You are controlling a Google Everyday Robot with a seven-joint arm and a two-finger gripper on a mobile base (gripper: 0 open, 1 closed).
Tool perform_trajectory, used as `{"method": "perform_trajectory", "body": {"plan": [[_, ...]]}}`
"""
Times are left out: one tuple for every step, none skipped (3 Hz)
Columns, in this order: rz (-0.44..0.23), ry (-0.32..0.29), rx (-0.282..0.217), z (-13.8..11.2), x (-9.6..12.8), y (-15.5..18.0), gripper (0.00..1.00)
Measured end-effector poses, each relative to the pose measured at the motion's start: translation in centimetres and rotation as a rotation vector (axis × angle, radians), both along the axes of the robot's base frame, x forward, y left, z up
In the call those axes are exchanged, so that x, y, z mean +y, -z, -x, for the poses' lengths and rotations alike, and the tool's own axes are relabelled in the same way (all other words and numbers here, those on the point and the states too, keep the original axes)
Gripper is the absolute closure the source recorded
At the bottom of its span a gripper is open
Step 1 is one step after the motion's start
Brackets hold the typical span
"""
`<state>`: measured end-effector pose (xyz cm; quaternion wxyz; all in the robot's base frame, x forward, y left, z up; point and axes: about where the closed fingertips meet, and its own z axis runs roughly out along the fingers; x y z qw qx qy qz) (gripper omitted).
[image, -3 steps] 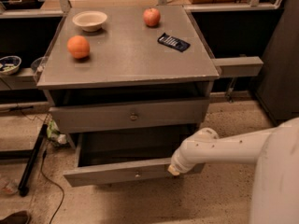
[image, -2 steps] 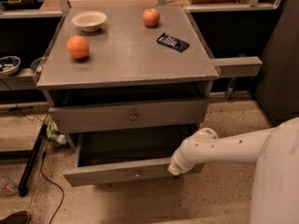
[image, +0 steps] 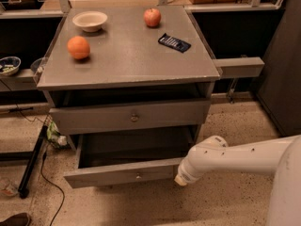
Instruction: Close middle drawer
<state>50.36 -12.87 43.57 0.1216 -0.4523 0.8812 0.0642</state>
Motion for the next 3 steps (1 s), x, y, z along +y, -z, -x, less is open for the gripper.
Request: {"method": "perform_trajectory", "body": {"plan": [[0.001, 0.001, -0.002, -0.1, 0.0, 0.0, 1.00], [0.024, 0.025, -0.045, -1.2, 0.3, 0.0, 1.00], [0.047, 0.038, -0.162, -5.3, 1.3, -2.0, 1.00]]}}
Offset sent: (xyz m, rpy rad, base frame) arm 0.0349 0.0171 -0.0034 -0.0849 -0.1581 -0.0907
